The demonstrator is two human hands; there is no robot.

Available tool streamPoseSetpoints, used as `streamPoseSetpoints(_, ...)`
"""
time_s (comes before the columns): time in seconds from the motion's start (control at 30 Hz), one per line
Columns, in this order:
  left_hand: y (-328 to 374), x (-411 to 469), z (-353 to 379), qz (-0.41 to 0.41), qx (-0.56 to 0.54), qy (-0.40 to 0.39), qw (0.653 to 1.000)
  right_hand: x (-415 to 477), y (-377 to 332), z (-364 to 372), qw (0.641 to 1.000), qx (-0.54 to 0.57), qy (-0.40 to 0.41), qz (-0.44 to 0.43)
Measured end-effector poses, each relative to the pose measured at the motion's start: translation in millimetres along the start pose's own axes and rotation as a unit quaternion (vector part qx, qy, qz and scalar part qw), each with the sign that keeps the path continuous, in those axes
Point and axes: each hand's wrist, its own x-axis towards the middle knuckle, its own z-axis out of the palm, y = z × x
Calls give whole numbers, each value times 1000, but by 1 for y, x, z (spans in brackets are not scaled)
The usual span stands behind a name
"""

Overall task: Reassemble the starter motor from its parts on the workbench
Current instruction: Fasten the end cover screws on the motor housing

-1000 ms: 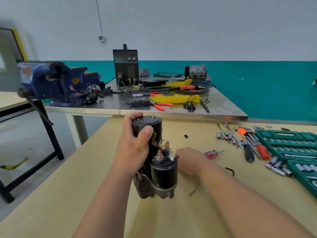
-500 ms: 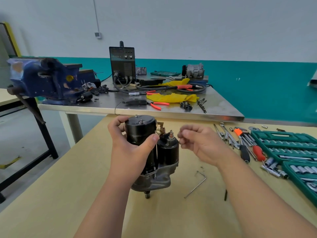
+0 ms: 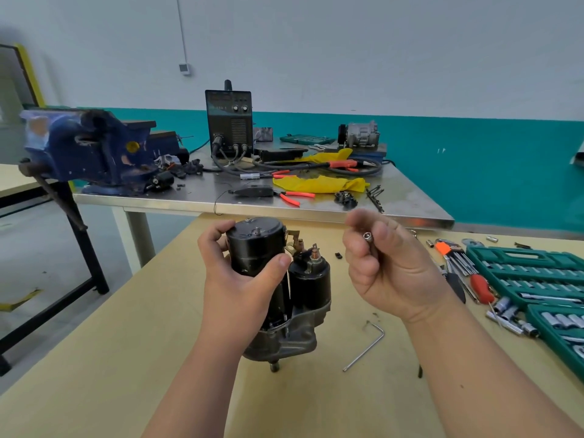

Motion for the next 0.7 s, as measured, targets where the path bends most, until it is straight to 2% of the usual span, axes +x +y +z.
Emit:
streamPoseSetpoints(0.17,3,-2,3,8,-2,-17,1000,6,2,5,999,-28,34,12)
streamPoseSetpoints(0.23,6,-3,5,12,1,-27,1000,12,-1,10,982,-163,89,21)
streamPoseSetpoints(0.27,7,-4,7,17,3,-30,999,16,-5,14,953,-278,122,24)
streamPoseSetpoints(0.3,7,-4,8,24,5,-31,999,20,-9,18,902,-403,151,21)
streamPoseSetpoints(0.37,8,-5,11,27,7,-29,999,30,-20,30,793,-590,153,-5)
streamPoseSetpoints(0.47,8,-4,12,12,12,-29,999,46,-28,52,693,-717,73,-9)
streamPoseSetpoints(0.57,7,-4,13,7,20,-34,999,59,-32,68,587,-809,1,25)
streamPoseSetpoints(0.63,8,-4,14,6,22,-37,999,63,-35,72,542,-837,-29,67)
streamPoseSetpoints(0.7,8,-4,14,7,27,-37,999,64,-38,72,544,-834,-32,84)
